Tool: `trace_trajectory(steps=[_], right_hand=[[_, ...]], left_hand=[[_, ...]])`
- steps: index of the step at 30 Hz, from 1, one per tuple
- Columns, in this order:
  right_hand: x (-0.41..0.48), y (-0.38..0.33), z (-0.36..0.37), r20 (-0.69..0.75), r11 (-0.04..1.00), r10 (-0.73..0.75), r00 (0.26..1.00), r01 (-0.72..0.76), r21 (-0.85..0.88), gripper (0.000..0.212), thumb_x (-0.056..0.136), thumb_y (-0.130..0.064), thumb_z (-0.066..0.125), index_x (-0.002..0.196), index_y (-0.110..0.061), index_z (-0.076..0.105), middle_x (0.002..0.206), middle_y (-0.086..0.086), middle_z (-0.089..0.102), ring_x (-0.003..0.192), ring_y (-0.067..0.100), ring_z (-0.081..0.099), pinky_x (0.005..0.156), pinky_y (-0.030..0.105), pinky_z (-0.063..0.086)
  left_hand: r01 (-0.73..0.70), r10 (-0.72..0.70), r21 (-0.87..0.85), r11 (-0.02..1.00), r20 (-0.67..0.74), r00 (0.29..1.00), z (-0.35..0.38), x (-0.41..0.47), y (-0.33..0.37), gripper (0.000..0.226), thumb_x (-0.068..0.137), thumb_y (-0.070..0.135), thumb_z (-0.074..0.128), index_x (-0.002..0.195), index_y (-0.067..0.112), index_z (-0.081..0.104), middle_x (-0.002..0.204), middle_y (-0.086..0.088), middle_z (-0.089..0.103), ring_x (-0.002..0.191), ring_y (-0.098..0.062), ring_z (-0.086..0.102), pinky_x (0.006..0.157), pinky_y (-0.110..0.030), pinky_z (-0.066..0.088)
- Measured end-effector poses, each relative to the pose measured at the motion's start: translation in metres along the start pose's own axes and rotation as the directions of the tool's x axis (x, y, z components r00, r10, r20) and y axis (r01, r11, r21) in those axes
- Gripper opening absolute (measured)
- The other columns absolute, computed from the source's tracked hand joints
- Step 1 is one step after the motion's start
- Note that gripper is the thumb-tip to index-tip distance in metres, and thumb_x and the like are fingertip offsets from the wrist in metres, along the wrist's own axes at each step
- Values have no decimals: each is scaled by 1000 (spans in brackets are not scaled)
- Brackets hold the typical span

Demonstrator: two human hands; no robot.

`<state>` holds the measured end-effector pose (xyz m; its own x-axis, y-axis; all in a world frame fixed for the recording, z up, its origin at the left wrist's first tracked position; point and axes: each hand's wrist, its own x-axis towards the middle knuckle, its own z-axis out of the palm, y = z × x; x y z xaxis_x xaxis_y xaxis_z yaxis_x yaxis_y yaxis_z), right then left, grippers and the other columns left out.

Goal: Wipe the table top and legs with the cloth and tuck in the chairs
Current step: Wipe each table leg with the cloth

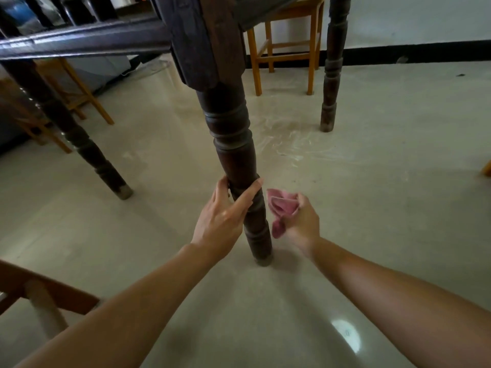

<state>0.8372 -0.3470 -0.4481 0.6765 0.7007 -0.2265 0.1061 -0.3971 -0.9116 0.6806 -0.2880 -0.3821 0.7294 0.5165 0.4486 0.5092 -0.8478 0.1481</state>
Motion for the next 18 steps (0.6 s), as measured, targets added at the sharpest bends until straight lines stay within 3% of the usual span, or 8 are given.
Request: trace_trajectory(steps=[1,3,5,7,10,13,16,18], right_hand=[[-7,6,11,8,1000,6,1000,-6,-8,19,91,-24,65,109,-26,60,94,-3,68,72,20,70,68,39,60],[-32,31,30,127,976,111,986,-84,-202,16,96,-30,54,96,-24,68,82,-1,70,76,18,69,78,34,56],[-60,61,37,324,918,247,913,-114,-379,29,95,-16,51,74,-20,70,77,-4,71,78,13,70,76,25,52],[-61,68,27,403,899,314,860,-133,-417,35,89,-3,50,70,-21,74,76,-4,75,74,11,72,75,23,56],[-16,53,5,221,926,295,930,-221,-307,22,86,-6,57,79,-19,74,64,2,73,64,11,71,80,30,57],[17,35,3,36,958,235,971,-225,-181,14,81,-9,70,92,-16,75,86,2,75,80,21,72,71,30,57],[-1,40,35,62,960,279,958,-279,-7,19,92,-22,63,109,-20,72,100,-3,72,93,25,71,75,35,60],[-22,62,48,160,915,373,914,-334,-226,22,95,-28,58,108,-14,70,102,5,71,95,27,69,85,35,57]], left_hand=[[2,-2,-2,1000,-7,1000,1,0,0,68,84,-3,65,140,25,39,126,-25,45,90,-36,59,67,-44,59],[-6,6,-8,1000,-19,1000,2,0,0,67,85,-3,63,140,24,38,125,-27,45,89,-37,58,66,-46,58],[-15,15,-14,1000,-7,1000,3,-2,-1,65,87,0,61,142,25,36,127,-27,44,90,-37,58,66,-46,58],[-19,19,-21,1000,4,1000,5,-4,-2,66,88,1,61,143,26,34,132,-28,41,92,-38,58,67,-44,58],[-8,8,-40,999,-16,1000,8,-4,-2,67,88,0,59,144,27,31,137,-29,38,96,-40,59,69,-46,59],[-10,9,-66,998,-18,1000,13,-6,-2,71,87,-3,58,144,28,29,140,-29,34,102,-41,58,72,-49,58],[-8,7,-72,997,-16,1000,15,-6,-4,64,89,0,53,143,28,31,140,-29,33,102,-41,58,72,-48,58],[-11,10,-68,998,-13,1000,15,-5,-5,60,90,6,49,143,28,31,140,-28,33,101,-40,58,72,-48,59]])
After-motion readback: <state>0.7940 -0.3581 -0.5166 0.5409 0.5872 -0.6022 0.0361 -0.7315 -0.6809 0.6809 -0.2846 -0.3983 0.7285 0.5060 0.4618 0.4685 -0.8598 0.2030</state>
